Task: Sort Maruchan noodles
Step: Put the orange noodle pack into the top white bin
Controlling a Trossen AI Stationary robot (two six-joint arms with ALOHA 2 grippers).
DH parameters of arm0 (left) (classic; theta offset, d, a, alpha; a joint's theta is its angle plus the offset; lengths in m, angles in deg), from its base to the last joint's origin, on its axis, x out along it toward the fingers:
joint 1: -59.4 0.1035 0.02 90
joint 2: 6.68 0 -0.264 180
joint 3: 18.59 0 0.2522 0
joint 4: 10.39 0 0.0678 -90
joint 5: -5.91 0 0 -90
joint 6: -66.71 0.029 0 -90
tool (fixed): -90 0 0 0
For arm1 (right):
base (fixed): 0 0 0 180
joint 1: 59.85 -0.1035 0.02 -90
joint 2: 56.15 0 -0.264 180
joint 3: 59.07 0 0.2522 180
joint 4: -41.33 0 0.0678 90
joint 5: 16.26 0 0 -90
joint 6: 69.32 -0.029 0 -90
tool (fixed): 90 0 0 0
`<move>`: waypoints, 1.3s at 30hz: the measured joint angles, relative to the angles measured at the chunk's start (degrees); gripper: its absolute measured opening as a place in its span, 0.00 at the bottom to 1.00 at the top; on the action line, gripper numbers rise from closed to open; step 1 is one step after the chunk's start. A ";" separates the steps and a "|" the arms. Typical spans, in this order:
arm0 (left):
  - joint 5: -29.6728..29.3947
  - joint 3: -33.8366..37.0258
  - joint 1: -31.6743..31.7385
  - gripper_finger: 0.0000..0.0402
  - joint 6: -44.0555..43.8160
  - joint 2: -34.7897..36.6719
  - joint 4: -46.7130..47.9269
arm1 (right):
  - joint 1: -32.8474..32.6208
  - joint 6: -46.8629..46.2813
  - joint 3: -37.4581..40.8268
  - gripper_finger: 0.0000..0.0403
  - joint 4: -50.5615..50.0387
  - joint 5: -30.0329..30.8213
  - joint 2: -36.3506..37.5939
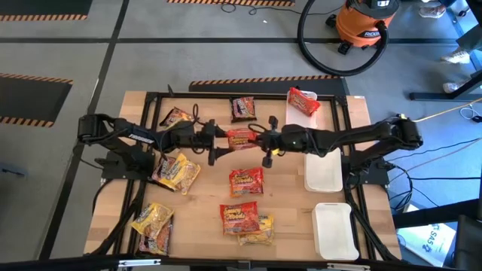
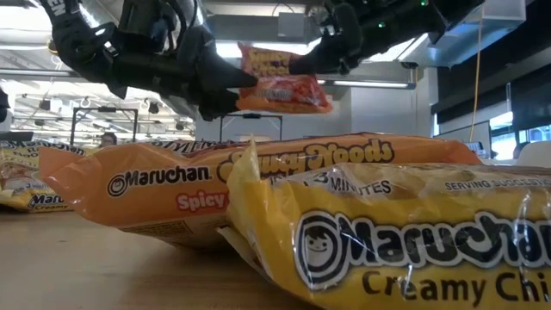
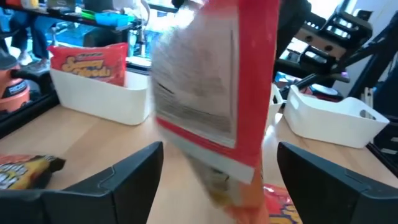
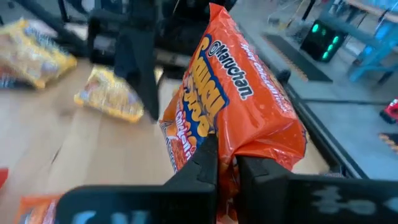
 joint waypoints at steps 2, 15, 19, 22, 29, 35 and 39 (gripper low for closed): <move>-0.94 -0.64 -0.36 0.76 0.24 0.00 0.00 | 0.02 0.03 0.00 0.02 2.02 -0.06 -0.85; -3.70 -1.49 -0.51 0.58 0.10 -0.07 -0.08 | 0.07 -0.18 0.02 0.02 7.65 -3.37 -3.17; -3.46 -1.49 -0.53 0.46 0.24 -0.07 -0.05 | 0.14 -1.83 0.02 0.03 7.68 -4.08 -3.17; -3.45 -1.51 -0.53 0.41 1.54 -0.07 -0.08 | 0.18 -2.78 0.02 0.08 7.78 -4.11 -3.17; -4.25 -1.60 -0.49 0.40 4.75 -0.07 0.45 | 0.11 -2.13 -0.04 0.36 4.57 -4.06 -1.53; -4.49 -1.71 -0.86 0.40 13.49 0.04 3.77 | 0.09 -1.90 -1.89 0.66 -6.14 -2.53 5.30; -3.99 -1.58 -2.26 0.40 17.15 -0.07 5.68 | 0.09 -2.01 -8.13 0.81 -14.20 -2.30 6.91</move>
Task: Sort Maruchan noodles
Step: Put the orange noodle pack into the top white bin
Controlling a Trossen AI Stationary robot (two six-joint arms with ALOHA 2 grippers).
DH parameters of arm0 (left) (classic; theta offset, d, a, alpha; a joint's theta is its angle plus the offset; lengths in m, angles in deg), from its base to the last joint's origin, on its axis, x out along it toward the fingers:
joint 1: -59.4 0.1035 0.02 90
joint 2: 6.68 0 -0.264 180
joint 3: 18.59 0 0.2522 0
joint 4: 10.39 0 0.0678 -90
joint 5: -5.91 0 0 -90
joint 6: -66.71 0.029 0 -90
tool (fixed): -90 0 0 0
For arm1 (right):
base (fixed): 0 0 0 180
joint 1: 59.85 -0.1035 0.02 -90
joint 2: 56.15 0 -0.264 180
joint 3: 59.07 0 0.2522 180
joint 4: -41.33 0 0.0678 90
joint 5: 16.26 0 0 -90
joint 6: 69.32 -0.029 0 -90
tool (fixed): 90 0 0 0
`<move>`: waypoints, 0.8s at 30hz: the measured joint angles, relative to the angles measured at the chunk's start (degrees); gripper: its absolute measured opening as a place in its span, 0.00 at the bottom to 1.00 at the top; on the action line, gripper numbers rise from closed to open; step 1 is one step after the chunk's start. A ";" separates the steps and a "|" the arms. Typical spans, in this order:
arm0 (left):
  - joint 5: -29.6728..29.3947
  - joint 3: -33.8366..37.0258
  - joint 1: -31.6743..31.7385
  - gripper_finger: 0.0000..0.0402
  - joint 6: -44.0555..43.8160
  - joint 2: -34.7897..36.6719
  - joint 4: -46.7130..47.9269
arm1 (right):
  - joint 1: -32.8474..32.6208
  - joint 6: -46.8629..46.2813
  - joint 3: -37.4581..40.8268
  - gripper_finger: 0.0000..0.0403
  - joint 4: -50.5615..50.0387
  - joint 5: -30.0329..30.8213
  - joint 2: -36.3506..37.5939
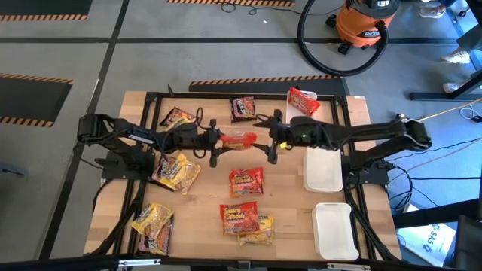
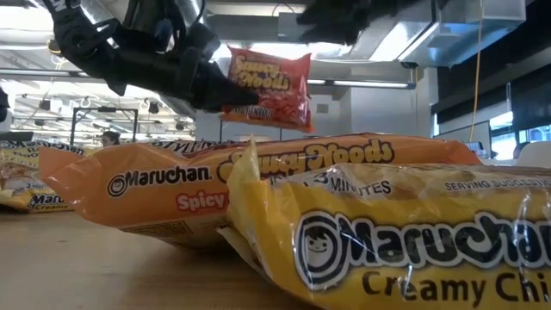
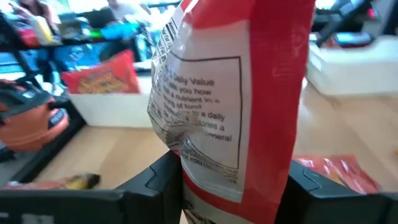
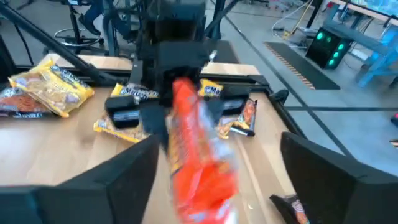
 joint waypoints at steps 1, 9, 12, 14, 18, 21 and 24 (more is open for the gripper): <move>0.09 0.00 -0.37 0.40 0.71 0.00 -0.31 | 0.00 -0.02 -1.67 0.83 -2.42 -0.14 -0.08; -2.24 -0.02 -1.27 0.40 1.68 0.02 1.09 | 0.02 0.02 -19.21 0.88 -20.97 -1.43 -7.52; -2.38 -0.02 -1.27 0.40 1.74 0.02 1.41 | 0.02 -0.59 -26.55 0.86 -27.52 -2.29 -13.02; -2.94 0.00 -1.29 0.40 1.73 0.02 2.07 | 0.04 -1.14 -31.74 0.85 -32.06 -2.14 -16.64; -3.33 0.00 -1.28 0.40 1.30 0.02 2.32 | 0.09 -1.11 -41.55 0.81 -42.75 -2.25 -24.65; -3.32 0.00 -1.29 0.40 1.27 0.02 2.49 | 0.09 -1.10 -47.56 0.80 -49.84 -2.69 -29.81; -3.31 0.00 -1.29 0.40 1.25 0.02 2.68 | 0.09 -1.07 -50.93 0.79 -54.71 -2.70 -33.52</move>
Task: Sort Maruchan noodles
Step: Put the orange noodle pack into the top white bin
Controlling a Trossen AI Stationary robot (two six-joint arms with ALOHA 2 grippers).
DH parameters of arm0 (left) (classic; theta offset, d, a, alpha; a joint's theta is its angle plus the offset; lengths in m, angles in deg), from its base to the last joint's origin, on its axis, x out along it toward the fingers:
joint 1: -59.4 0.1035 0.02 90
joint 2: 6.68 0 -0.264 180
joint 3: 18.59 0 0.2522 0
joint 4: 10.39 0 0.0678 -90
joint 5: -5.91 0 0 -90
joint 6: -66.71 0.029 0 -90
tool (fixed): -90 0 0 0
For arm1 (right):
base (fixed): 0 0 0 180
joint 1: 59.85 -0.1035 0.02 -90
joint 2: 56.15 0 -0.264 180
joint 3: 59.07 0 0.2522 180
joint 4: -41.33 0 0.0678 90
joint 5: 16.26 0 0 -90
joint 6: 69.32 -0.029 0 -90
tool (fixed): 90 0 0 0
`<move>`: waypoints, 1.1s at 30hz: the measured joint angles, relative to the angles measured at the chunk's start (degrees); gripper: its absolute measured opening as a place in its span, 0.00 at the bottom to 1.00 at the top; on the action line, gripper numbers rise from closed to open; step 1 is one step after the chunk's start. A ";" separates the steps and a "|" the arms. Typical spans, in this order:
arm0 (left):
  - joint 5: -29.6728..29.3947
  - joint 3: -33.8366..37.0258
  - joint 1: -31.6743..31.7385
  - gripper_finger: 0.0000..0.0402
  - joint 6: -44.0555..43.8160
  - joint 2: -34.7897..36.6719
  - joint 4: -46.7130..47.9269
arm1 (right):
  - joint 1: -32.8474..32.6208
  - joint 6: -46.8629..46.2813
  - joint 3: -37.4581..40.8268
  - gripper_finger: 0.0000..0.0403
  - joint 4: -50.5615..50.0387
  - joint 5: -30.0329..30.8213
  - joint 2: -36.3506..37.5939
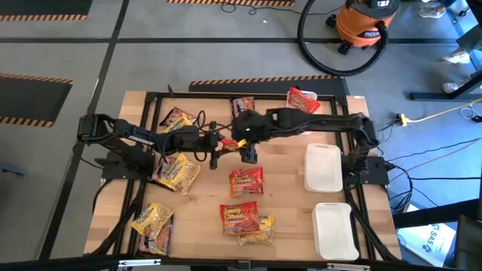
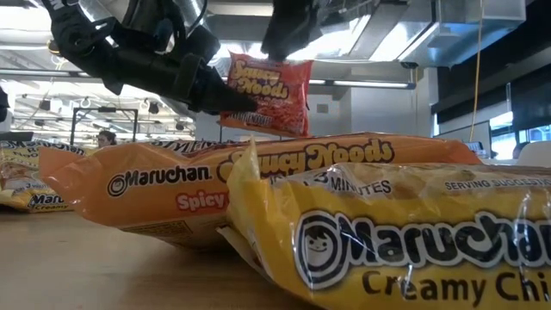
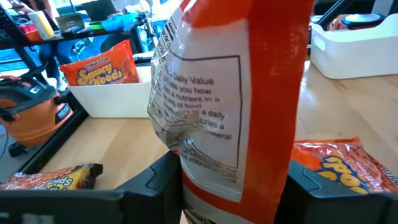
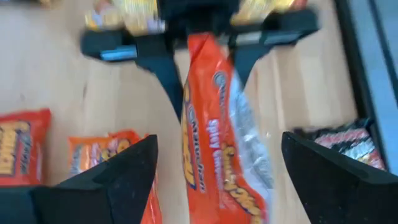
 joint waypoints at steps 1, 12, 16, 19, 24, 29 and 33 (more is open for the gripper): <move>0.03 0.00 0.00 0.40 -0.02 0.00 0.00 | 0.11 0.02 -0.30 0.79 -0.52 -0.02 -0.91; 0.17 0.09 -0.11 0.39 -0.19 0.00 0.21 | 1.16 0.07 -0.41 0.79 -1.77 -2.07 -5.26; 0.17 0.09 -0.13 0.39 -0.17 0.00 0.15 | 1.16 0.20 -0.44 0.79 -1.94 -0.92 -5.61; 0.01 0.09 -0.09 0.39 -0.14 0.00 0.05 | 1.07 0.48 -0.42 0.79 -2.59 2.28 -5.31; -0.01 0.07 -0.09 0.39 0.66 0.09 -0.09 | 1.14 1.44 -0.39 0.79 -3.14 3.50 -1.67; -0.01 0.07 -0.09 0.39 0.85 0.09 0.13 | 1.14 1.22 -0.39 0.79 -1.12 3.49 0.34; -0.03 0.07 -0.09 0.39 0.85 0.09 0.14 | 1.53 1.05 -0.40 0.79 -0.30 -0.17 -0.19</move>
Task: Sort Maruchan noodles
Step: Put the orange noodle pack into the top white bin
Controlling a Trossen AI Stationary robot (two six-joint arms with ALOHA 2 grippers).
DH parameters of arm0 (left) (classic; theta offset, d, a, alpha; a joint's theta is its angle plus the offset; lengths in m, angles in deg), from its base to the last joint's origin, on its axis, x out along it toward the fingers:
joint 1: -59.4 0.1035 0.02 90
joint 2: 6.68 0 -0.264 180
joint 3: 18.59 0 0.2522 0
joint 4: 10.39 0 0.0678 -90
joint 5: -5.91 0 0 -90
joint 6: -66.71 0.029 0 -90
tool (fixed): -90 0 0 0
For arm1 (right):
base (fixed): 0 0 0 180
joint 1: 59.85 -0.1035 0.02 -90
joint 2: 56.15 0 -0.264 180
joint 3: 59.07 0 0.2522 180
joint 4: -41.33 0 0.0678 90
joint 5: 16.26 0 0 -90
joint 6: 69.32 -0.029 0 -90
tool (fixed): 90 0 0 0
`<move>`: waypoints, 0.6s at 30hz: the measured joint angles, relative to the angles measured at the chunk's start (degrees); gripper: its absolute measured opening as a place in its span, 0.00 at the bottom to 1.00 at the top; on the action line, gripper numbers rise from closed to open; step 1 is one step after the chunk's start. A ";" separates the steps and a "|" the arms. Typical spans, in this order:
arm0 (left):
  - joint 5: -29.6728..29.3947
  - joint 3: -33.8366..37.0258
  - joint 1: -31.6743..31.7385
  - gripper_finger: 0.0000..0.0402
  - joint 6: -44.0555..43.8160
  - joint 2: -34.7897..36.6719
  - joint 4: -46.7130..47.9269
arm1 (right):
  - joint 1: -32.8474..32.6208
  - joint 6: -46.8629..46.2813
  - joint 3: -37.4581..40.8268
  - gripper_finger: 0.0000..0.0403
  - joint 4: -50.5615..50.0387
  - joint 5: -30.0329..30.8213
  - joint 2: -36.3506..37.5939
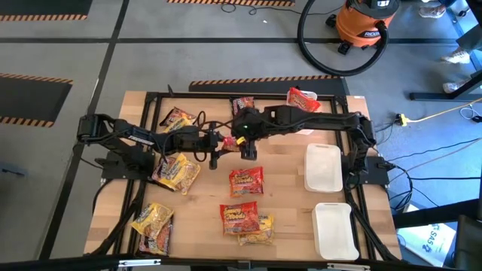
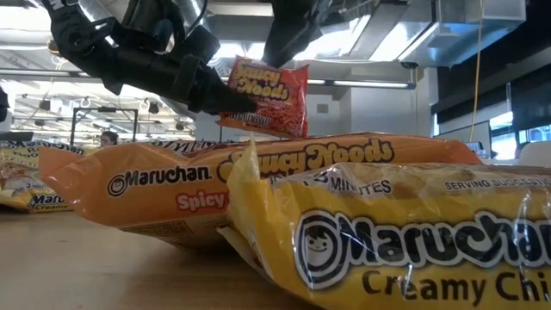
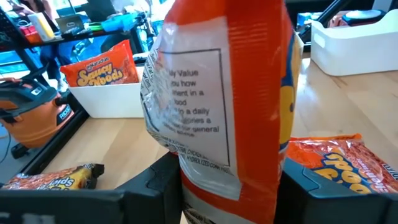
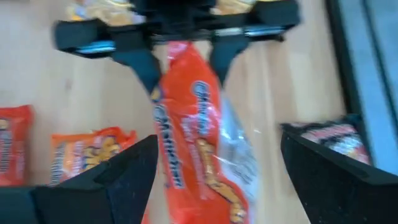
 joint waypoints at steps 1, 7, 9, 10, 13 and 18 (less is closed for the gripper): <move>0.00 0.00 0.00 0.39 -0.02 0.00 0.00 | -0.02 -0.04 -0.01 0.79 0.25 -1.79 -0.54; -0.02 0.00 -0.22 0.39 -0.41 0.00 -0.02 | -0.02 -0.22 0.22 0.79 -0.35 -4.18 -4.03; -0.13 0.00 -0.57 0.39 -0.34 -0.02 -0.04 | -0.02 0.17 0.21 0.79 -0.37 -4.20 -4.82; -0.19 0.00 -0.79 0.39 -0.16 -0.06 -0.07 | -0.02 0.24 0.21 0.79 -0.35 -4.22 -5.24; -0.19 0.00 -1.29 0.39 -0.03 -0.11 -0.84 | -0.04 0.46 0.21 0.79 -0.44 -4.31 -5.47; -0.52 0.00 -1.38 0.39 0.51 -0.11 -1.28 | -0.09 0.53 0.16 0.79 -1.06 -1.26 -4.70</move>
